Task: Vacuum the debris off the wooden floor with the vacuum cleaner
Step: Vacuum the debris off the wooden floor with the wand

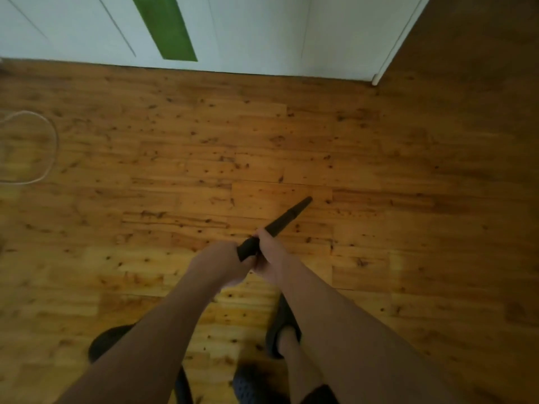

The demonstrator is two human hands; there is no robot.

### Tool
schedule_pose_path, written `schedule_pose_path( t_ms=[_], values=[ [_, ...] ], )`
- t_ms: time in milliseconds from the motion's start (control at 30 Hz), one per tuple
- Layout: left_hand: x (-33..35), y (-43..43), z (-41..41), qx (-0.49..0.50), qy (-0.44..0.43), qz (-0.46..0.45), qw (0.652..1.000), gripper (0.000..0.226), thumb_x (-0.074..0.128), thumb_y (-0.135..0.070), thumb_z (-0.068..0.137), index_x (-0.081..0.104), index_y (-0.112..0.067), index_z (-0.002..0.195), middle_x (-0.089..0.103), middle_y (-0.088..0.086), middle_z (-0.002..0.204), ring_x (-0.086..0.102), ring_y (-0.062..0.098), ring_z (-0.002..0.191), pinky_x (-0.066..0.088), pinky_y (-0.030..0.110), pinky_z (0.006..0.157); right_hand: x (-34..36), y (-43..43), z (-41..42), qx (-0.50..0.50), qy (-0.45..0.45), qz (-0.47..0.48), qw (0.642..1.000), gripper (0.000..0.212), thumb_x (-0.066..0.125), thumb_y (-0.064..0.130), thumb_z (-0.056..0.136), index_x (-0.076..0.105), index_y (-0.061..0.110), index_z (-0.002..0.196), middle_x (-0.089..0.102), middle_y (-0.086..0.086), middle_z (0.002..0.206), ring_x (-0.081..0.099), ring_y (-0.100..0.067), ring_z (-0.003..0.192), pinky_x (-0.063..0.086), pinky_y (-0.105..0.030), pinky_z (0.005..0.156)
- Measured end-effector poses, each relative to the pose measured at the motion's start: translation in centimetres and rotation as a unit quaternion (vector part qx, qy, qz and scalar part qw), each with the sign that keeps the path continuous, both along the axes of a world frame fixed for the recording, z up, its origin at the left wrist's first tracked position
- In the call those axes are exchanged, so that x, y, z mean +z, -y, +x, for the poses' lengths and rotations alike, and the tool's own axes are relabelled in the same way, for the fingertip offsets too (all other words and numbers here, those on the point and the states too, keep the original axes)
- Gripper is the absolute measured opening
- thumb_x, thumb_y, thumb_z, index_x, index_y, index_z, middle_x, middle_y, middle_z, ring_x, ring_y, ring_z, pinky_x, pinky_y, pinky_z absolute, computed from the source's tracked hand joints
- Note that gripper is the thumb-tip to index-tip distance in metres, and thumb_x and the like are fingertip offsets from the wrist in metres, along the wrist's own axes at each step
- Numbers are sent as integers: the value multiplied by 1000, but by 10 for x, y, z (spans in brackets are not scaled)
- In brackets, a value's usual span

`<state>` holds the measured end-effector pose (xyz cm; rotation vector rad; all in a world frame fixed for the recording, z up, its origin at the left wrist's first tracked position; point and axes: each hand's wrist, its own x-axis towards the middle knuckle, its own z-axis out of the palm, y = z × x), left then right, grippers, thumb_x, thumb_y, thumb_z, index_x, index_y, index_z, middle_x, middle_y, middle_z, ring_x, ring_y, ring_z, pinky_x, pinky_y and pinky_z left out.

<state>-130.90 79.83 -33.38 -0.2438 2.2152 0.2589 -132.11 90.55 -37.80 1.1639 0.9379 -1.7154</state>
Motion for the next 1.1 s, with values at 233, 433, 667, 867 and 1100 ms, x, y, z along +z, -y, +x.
schedule_pose_path(
  t_ms=[233, 433, 667, 867, 1100],
  values=[
    [24, 56, 71, 27, -36, -34, 998, 38, 46, -56, 94, 47, -21, 81, 61, 1, 73, 54, 15, 49, 44, 23, 43, 16, 57, 57, 56, -15, -54, 997, 8, 53, 21, 97, 50, 14, 97, 51, -8, 93, 52, -22, 74, 50, -33, 63],
    [21, 79, 112, 32, -97, -61, 993, 38, 46, -58, 95, 41, -23, 80, 57, -4, 72, 52, 9, 53, 37, 22, 43, 8, 87, 82, 100, -43, -58, 992, 11, 52, 23, 96, 46, 15, 93, 46, -6, 84, 47, -19, 65, 45, -30, 56],
    [2, 59, 122, 38, -121, -29, 991, 34, 45, -58, 95, 38, -26, 86, 54, -7, 72, 51, 6, 53, 33, 20, 43, -9, 68, 84, 70, -45, -22, 996, 14, 56, 22, 94, 50, 12, 101, 51, -8, 91, 54, -22, 78, 48, -33, 71],
    [2, 25, 104, 15, -111, -8, 994, 29, 45, -53, 97, 38, -25, 94, 52, -7, 74, 49, 6, 55, 33, 21, 46, -19, 33, 72, 44, -37, -4, 998, 22, 57, 23, 96, 53, 9, 112, 55, -12, 100, 56, -26, 87, 50, -35, 78],
    [1, 9, 106, -2, -112, -23, 993, 28, 43, -51, 99, 38, -24, 98, 52, -9, 77, 50, 4, 59, 35, 20, 49, -22, 22, 76, 45, -41, -22, 998, 37, 57, 26, 97, 50, 7, 127, 56, -11, 99, 58, -23, 81, 54, -32, 63]
  ],
)
